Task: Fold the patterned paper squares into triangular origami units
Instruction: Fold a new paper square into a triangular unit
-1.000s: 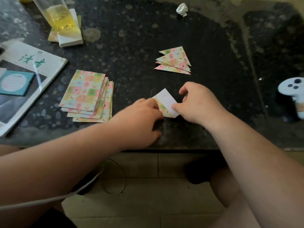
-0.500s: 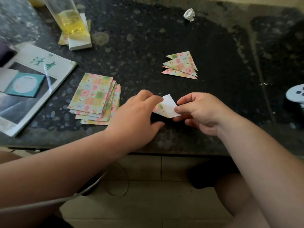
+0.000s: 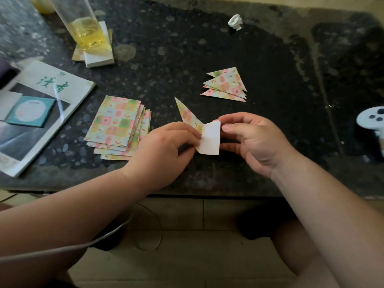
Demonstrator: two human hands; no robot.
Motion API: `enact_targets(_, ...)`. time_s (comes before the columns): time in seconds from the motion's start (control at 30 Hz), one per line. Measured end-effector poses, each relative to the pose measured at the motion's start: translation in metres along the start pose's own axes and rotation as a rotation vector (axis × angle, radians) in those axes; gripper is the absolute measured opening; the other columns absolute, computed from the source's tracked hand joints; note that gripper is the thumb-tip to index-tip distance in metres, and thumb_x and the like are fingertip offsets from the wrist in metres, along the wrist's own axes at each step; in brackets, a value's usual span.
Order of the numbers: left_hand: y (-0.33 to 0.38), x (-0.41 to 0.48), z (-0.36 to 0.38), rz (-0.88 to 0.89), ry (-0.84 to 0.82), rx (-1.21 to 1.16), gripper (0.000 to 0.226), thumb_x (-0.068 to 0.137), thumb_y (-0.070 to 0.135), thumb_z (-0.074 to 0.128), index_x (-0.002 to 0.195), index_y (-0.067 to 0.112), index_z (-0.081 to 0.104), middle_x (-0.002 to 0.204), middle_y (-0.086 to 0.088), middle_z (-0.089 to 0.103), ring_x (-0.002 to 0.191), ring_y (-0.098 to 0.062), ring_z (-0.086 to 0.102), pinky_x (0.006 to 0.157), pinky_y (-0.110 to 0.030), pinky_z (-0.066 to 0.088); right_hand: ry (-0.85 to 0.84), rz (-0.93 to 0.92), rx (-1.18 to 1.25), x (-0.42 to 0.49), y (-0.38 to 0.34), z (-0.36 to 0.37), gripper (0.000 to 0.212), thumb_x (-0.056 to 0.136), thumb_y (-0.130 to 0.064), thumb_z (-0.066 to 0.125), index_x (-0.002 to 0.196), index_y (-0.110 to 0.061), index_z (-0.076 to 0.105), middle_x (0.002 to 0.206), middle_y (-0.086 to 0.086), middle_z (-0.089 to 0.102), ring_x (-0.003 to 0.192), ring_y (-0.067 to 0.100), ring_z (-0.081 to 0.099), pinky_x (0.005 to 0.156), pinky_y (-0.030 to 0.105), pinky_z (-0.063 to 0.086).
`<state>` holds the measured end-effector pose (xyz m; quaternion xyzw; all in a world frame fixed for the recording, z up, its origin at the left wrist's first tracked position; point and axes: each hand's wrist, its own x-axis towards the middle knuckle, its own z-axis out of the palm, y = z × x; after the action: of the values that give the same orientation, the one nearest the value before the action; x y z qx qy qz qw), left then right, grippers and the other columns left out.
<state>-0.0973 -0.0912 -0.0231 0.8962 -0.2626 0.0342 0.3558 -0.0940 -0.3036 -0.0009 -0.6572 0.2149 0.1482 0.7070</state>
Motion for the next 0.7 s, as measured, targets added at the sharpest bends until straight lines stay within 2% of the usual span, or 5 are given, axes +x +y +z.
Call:
enact_targets(0.1,-0.001,-0.003,0.001,0.015,0.004,-0.006,0.013,0.085,0.007,0.076,0.095,0.016,0.079,0.111,0.009,0.072,0.104,-0.005,0.065,0.094,-0.019,0.052,0.067,-0.121,-0.103,0.001,0.003,-0.001,0.021,0.094,0.003,0.066,0.106,-0.011,0.075,0.103,-0.001,0.079,0.099,0.015,0.074,0.078,0.037,0.063)
enact_targets(0.17,-0.001,-0.004,0.002,0.025,0.009,-0.008,0.013,0.086,0.008,0.076,0.095,0.015,0.079,0.112,0.008,0.072,0.105,-0.007,0.066,0.094,-0.021,0.053,0.08,-0.165,-0.1,0.002,0.004,-0.001,0.024,0.094,0.005,0.066,0.11,-0.012,0.071,0.102,0.0,0.079,0.097,0.013,0.075,0.076,0.033,0.062)
enact_targets(0.37,-0.003,-0.003,0.003,0.0,0.009,-0.012,0.013,0.085,0.008,0.076,0.095,0.016,0.079,0.112,0.009,0.072,0.104,-0.008,0.067,0.094,-0.026,0.055,0.059,-0.417,-0.378,-0.002,0.008,-0.003,0.024,0.093,0.0,0.07,0.105,-0.021,0.071,0.098,-0.008,0.079,0.1,0.004,0.073,0.092,0.028,0.058)
enact_targets(0.53,-0.003,-0.001,0.001,-0.093,-0.009,-0.07,0.009,0.084,0.015,0.078,0.092,0.02,0.077,0.111,0.013,0.071,0.104,-0.001,0.063,0.092,-0.008,0.047,0.029,-0.514,-0.527,-0.002,0.009,-0.008,0.035,0.092,0.009,0.061,0.102,-0.02,0.077,0.103,-0.011,0.076,0.101,0.0,0.071,0.09,0.02,0.058)
enact_targets(0.7,-0.005,0.0,-0.001,-0.126,0.004,-0.145,0.014,0.081,0.017,0.082,0.085,0.027,0.073,0.111,0.017,0.07,0.107,0.004,0.061,0.088,-0.005,0.045,0.007,-0.506,-0.557,-0.002,0.011,-0.009,0.035,0.092,0.006,0.065,0.104,-0.025,0.077,0.105,-0.016,0.074,0.102,-0.001,0.069,0.088,0.017,0.057)
